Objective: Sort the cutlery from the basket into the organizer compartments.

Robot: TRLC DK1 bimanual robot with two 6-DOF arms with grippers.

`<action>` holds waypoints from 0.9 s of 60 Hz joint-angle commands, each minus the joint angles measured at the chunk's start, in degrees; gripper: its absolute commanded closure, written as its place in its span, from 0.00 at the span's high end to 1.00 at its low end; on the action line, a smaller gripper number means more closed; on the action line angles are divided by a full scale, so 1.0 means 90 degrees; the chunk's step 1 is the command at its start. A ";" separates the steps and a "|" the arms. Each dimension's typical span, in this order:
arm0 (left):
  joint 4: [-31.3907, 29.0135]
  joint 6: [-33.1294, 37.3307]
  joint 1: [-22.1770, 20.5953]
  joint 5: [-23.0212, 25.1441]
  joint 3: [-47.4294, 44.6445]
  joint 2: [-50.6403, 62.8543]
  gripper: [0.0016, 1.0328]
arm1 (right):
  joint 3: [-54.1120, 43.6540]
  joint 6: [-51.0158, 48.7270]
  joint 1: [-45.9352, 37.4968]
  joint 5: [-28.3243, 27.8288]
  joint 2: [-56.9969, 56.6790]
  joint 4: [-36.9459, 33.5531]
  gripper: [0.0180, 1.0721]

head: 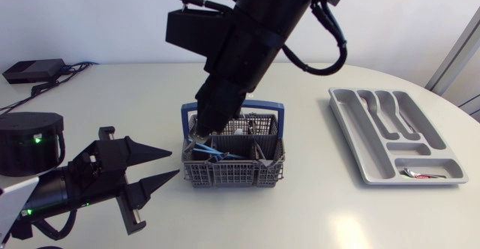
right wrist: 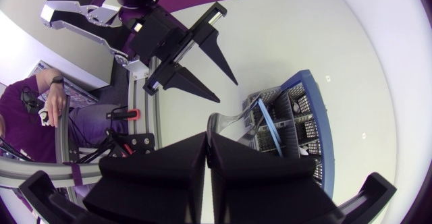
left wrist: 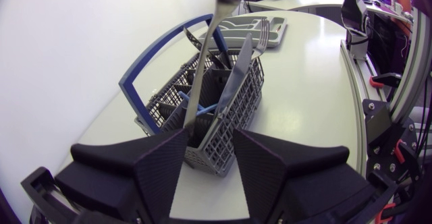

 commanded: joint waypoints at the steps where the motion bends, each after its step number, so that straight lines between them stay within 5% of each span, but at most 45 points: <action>1: 0.0052 0.0100 -0.0007 -0.0047 -0.0157 -0.0117 0.46 | -0.0247 0.0002 0.0076 -0.0034 -0.0256 0.0060 0.06; 54: -0.0544 -0.0007 -0.0681 -0.0457 -0.0069 -0.1308 0.47 | -0.1282 0.0559 0.0731 0.0073 -0.1613 0.0167 0.06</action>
